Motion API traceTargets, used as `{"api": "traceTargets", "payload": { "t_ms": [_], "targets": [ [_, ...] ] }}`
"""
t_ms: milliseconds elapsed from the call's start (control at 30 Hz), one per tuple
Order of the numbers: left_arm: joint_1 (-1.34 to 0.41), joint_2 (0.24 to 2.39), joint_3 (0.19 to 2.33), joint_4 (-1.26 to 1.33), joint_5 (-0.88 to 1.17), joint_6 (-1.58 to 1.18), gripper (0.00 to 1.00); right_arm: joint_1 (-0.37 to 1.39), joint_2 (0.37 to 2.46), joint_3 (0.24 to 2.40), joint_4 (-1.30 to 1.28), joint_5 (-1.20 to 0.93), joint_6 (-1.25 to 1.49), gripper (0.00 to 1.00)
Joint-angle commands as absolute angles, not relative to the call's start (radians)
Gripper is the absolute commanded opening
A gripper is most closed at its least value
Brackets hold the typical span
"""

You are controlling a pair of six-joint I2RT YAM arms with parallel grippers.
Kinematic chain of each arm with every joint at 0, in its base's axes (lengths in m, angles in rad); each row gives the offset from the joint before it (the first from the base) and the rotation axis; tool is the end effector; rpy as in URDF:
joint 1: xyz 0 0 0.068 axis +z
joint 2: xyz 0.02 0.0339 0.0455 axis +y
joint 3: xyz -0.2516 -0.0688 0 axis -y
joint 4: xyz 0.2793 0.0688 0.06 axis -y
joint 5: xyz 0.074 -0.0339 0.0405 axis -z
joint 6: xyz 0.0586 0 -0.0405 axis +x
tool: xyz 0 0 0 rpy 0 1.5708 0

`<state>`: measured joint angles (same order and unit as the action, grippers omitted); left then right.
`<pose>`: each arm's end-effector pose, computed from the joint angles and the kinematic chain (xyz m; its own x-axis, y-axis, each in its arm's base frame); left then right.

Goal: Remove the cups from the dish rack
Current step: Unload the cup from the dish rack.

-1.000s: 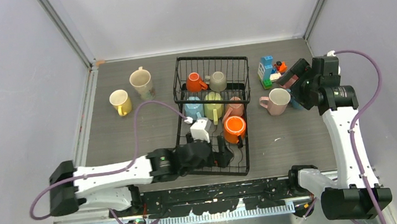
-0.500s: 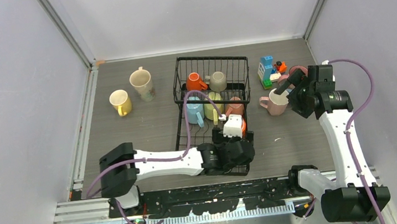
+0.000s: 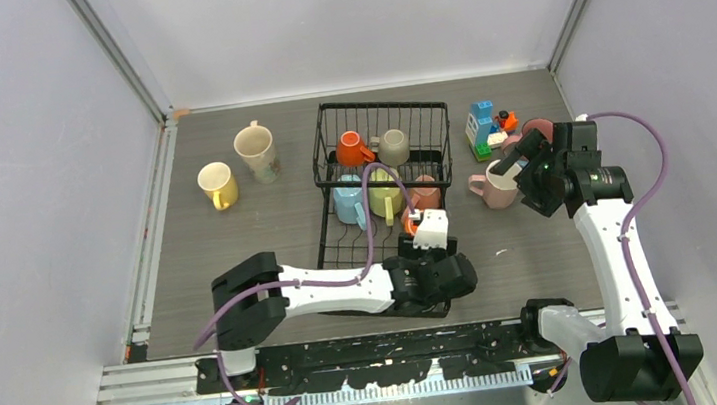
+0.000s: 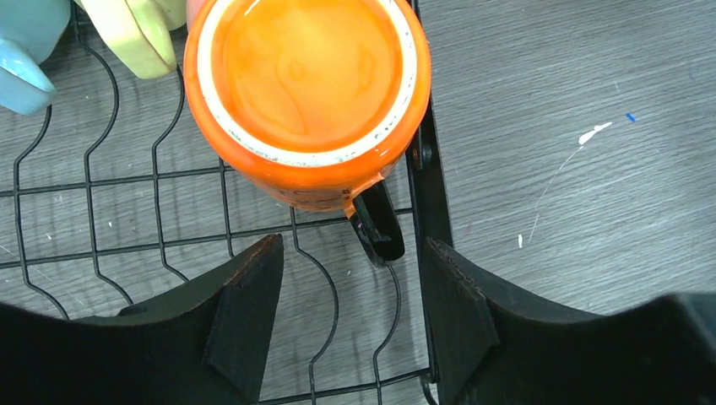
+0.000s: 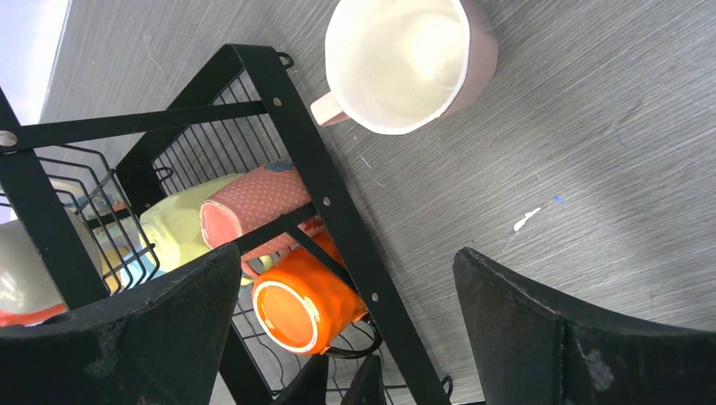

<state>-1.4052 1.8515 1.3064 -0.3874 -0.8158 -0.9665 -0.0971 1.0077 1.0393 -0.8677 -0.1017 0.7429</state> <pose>0.1126 -0.4148 0.1701 -0.5726 0.0049 -0.8198 0.2345 0.9592 -0.1580 0.2510 -0.0185 0.2969 -0.5245 0.7272 -0.4428 0.5207 0.6855 0.5089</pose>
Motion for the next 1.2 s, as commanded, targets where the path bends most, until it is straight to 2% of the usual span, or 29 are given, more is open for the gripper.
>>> {"api": "traceTargets", "payload": {
  "t_ms": [0,333,700,833,1167],
  "targets": [
    [-1.390,1.867,1.331,-0.376,-0.862,-1.004,0.61,-0.095,1.004,1.034,-0.827,-0.135,0.741,1.00],
    [-1.374,1.850,1.280,-0.388,-0.857,-1.043,0.45,-0.095,0.997,1.020,-0.818,-0.140,0.738,1.00],
    [-1.365,1.764,1.174,-0.387,-0.848,-1.041,0.42,-0.095,0.998,1.007,-0.810,-0.151,0.737,1.00],
    [-1.353,1.776,1.157,-0.270,-0.803,-0.952,0.42,-0.094,0.998,1.002,-0.807,-0.152,0.738,1.00],
    [-1.320,1.825,1.163,-0.206,-0.769,-0.879,0.40,-0.095,1.001,0.992,-0.794,-0.166,0.738,1.00]
  ]
}}
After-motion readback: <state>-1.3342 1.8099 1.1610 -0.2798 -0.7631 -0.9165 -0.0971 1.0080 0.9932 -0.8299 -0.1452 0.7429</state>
